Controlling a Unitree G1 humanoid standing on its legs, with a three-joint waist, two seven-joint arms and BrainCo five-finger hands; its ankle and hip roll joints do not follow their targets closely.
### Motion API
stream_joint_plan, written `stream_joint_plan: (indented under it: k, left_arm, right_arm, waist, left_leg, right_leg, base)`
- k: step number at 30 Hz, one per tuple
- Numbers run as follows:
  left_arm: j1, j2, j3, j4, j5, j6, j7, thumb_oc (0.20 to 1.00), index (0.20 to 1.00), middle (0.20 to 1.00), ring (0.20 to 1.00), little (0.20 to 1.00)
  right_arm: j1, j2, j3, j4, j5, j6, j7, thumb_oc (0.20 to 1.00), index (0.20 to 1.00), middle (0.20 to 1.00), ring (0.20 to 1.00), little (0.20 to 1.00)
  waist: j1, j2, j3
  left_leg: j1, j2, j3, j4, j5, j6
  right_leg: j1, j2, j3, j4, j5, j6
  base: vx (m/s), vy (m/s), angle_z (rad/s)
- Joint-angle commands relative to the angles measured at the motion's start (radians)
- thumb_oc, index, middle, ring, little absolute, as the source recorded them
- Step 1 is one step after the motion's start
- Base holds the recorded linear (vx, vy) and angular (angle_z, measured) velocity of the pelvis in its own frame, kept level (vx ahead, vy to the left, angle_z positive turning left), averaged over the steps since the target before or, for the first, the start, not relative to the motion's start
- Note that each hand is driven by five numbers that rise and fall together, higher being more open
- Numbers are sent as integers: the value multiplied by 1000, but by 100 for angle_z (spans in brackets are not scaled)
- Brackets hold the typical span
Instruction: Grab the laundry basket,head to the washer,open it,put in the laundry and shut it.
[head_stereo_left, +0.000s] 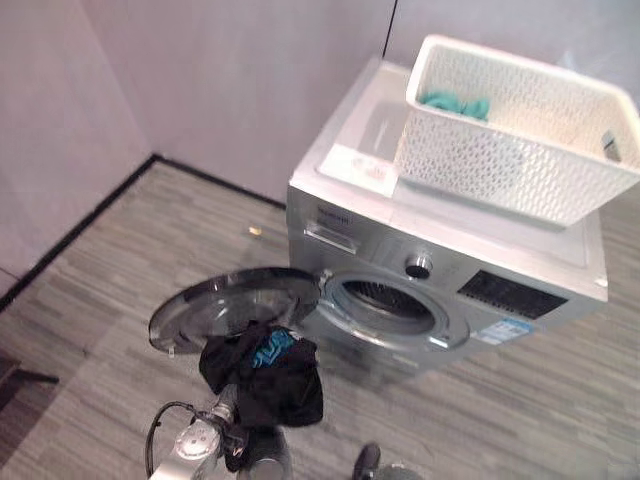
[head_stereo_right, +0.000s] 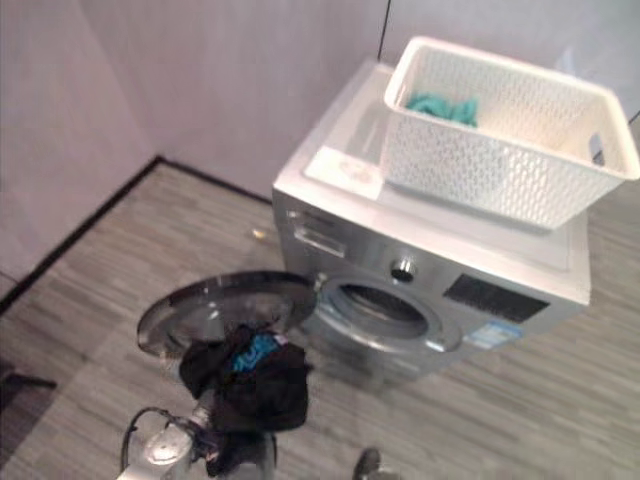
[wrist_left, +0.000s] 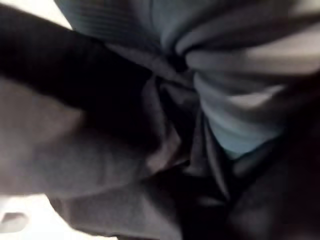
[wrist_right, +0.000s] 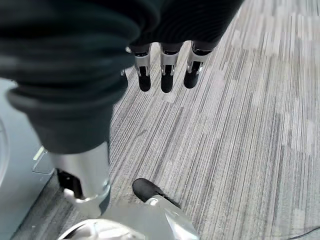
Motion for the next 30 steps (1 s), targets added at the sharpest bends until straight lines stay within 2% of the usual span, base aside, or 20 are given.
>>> stream_joint_plan:
  k: [1, 3, 4, 7, 8, 14, 19, 25, 27, 30]
  left_arm:
    - [-110, -15, 1, -56, -19, -88, 91, 200, 200, 200, 200, 200]
    - [-140, -28, 3, -40, -29, -99, 118, 200, 200, 200, 200, 200]
    - [-203, -53, 12, 1, -47, -116, 173, 200, 200, 200, 200, 200]
    - [-297, -74, 35, 56, -60, -143, 255, 200, 200, 200, 200, 200]
    - [-300, -74, 36, 58, -60, -144, 255, 200, 200, 200, 200, 200]
    - [-508, -112, 70, 172, -114, -196, 380, 200, 200, 200, 200, 200]
    - [-604, -139, 51, 214, -134, -207, 414, 200, 200, 200, 200, 200]
    - [-704, -260, -28, 217, -204, -213, 443, 200, 200, 200, 200, 200]
    - [-722, -275, -44, 223, -211, -214, 447, 200, 200, 200, 200, 200]
    - [-811, -321, -62, 255, -260, -224, 471, 200, 200, 200, 200, 200]
  right_arm:
    - [-49, -29, 46, -82, 53, -26, -46, 1000, 1000, 1000, 1000, 1000]
    - [-69, -25, 63, -98, 61, -30, -54, 1000, 1000, 1000, 1000, 1000]
    - [-100, -14, 98, -134, 78, -36, -69, 1000, 1000, 1000, 1000, 1000]
    - [-149, 5, 147, -188, 102, -52, -93, 1000, 1000, 1000, 1000, 1000]
    - [-151, 5, 147, -188, 102, -52, -94, 1000, 1000, 1000, 1000, 1000]
    - [-205, 19, 225, -273, 113, -77, -131, 1000, 1000, 1000, 1000, 1000]
    - [-218, 27, 256, -277, 115, -84, -144, 1000, 1000, 1000, 1000, 1000]
    - [-238, 41, 288, -317, 131, -78, -182, 1000, 1000, 1000, 1000, 1000]
    - [-244, 43, 293, -326, 134, -80, -190, 1000, 1000, 1000, 1000, 1000]
    - [-270, 46, 326, -395, 127, -88, -215, 1000, 1000, 1000, 1000, 1000]
  waist:
    - [-24, -13, 60]
    - [-26, -17, 73]
    - [-30, -31, 92]
    - [-33, -51, 119]
    - [-33, -51, 119]
    - [-66, -105, 167]
    - [-88, -129, 187]
    - [-117, -155, 209]
    - [-121, -161, 209]
    - [-147, -201, 209]
  left_leg:
    - [-35, 32, 44, 9, 67, -9]
    - [-57, 34, 47, 13, 70, -10]
    - [-89, 39, 56, 17, 79, -11]
    - [-131, 49, 71, 11, 90, -15]
    - [-133, 49, 72, 11, 90, -15]
    - [-229, 63, 81, 37, 99, -20]
    - [-281, 59, 76, 48, 100, -21]
    - [-356, 40, 79, 43, 98, -21]
    - [-366, 38, 81, 45, 96, -20]
    - [-404, 31, 86, 63, 80, -11]
  right_leg:
    - [-57, -17, 26, 149, -207, -67]
    - [-92, -19, 32, 166, -206, -68]
    - [-143, -21, 41, 191, -201, -69]
    - [-207, -22, 57, 203, -186, -63]
    - [-210, -22, 57, 204, -186, -63]
    - [-317, -29, 64, 222, -159, -59]
    - [-352, -30, 56, 212, -141, -53]
    - [-404, -35, 38, 180, -113, -40]
    - [-413, -35, 37, 177, -109, -39]
    - [-436, -30, 47, 145, -78, -22]
  base:
    - [-106, 7, 0]
    - [-134, 10, -13]
    - [-140, 12, -25]
    - [-79, 8, -23]
    - [-49, 14, -24]
    - [-24, 2, -21]
    - [19, -3, 6]
    - [34, 12, 7]
    - [16, 10, -2]
    - [30, 22, -3]
